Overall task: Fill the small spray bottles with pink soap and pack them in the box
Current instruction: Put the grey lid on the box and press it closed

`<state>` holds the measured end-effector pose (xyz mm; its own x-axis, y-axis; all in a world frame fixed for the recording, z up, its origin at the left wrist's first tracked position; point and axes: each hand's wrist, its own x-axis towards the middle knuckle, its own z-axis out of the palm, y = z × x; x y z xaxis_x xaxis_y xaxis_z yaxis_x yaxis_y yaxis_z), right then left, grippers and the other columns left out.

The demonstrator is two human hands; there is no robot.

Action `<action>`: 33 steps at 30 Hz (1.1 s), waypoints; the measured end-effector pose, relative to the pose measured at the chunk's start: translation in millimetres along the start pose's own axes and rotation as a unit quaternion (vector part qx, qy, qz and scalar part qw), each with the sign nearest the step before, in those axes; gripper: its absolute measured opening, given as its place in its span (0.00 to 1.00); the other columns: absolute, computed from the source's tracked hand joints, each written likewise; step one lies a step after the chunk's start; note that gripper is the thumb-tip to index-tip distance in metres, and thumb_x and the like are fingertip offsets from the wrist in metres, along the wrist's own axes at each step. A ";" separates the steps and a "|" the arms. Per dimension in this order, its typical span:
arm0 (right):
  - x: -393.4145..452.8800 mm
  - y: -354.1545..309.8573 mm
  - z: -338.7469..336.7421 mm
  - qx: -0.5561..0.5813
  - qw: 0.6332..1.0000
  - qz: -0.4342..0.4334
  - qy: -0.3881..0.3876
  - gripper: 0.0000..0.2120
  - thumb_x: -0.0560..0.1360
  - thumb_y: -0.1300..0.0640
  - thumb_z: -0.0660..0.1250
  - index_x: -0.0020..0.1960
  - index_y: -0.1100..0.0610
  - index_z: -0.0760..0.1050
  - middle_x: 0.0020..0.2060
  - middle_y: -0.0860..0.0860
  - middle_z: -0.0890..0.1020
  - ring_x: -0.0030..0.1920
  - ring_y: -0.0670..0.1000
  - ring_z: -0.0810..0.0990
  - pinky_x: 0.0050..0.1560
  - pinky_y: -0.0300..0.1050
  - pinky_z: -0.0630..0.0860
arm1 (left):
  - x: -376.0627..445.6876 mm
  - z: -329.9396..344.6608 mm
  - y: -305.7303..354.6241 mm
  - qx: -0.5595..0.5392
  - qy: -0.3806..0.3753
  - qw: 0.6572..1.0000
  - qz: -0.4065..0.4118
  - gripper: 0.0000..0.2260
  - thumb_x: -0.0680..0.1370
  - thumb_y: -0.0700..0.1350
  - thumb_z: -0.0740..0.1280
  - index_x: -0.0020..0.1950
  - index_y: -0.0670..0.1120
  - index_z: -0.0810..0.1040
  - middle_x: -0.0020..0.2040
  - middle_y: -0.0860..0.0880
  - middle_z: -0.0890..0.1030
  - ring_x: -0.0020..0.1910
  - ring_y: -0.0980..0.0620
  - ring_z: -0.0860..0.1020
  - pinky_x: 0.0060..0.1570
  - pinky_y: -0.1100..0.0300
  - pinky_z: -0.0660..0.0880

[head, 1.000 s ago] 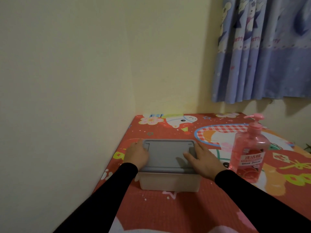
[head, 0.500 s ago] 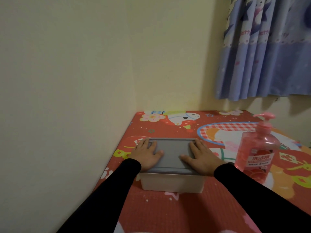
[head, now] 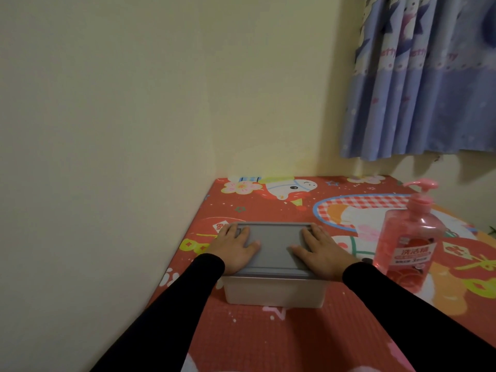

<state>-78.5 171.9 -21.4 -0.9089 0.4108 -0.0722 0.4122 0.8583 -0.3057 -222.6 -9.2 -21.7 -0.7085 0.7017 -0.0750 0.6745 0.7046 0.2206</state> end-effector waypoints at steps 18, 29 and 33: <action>-13.2 0.1 -1.6 0.132 0.966 0.167 0.144 0.23 0.75 0.37 0.61 0.39 0.58 0.72 0.36 0.54 0.77 0.40 0.55 0.77 0.40 0.44 0.69 | -25.8 -6.0 6.3 -0.096 0.170 0.962 -0.193 0.23 0.81 0.58 0.58 0.55 0.38 0.78 0.53 0.39 0.80 0.52 0.40 0.78 0.43 0.57 0.69; -5.6 -15.2 -3.0 0.088 0.970 0.172 0.146 0.22 0.79 0.46 0.60 0.56 0.64 0.77 0.53 0.60 0.82 0.54 0.59 0.80 0.51 0.46 0.74 | -16.1 -4.4 12.1 0.056 0.130 0.984 -0.104 0.15 0.83 0.43 0.54 0.57 0.37 0.78 0.56 0.39 0.80 0.54 0.41 0.79 0.48 0.52 0.73; -7.0 -17.8 -1.3 0.070 0.971 0.166 0.157 0.21 0.80 0.47 0.58 0.55 0.65 0.77 0.52 0.60 0.82 0.53 0.58 0.80 0.50 0.45 0.73 | -13.9 -3.1 12.6 0.073 0.130 0.983 -0.103 0.14 0.82 0.38 0.55 0.59 0.37 0.78 0.56 0.39 0.80 0.55 0.40 0.79 0.51 0.48 0.76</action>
<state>-79.4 154.1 -14.2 -0.6543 0.7498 0.0986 0.6460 0.6219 -0.4426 -204.9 -10.4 -14.9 -0.8497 0.5050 0.1519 0.5201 0.8500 0.0834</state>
